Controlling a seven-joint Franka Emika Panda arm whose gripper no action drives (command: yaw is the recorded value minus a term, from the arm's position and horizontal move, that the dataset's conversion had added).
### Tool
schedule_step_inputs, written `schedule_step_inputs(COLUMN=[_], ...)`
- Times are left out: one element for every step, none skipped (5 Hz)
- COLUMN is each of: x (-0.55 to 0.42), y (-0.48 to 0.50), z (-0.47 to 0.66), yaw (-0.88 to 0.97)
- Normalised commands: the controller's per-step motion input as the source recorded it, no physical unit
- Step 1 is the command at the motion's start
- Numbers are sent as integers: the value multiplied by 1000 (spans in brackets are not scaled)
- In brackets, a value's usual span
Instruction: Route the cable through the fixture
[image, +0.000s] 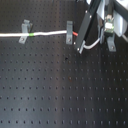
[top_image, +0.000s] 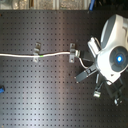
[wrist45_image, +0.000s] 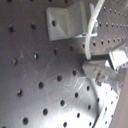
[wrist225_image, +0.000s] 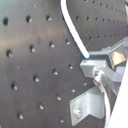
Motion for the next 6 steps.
schedule_step_inputs(x=[-214,-3,229,573,460,192], y=[122,6,-17,122,-67,-10], z=[385,377,501,231,273,122], yaw=[146,-229,-660,-257,0,151])
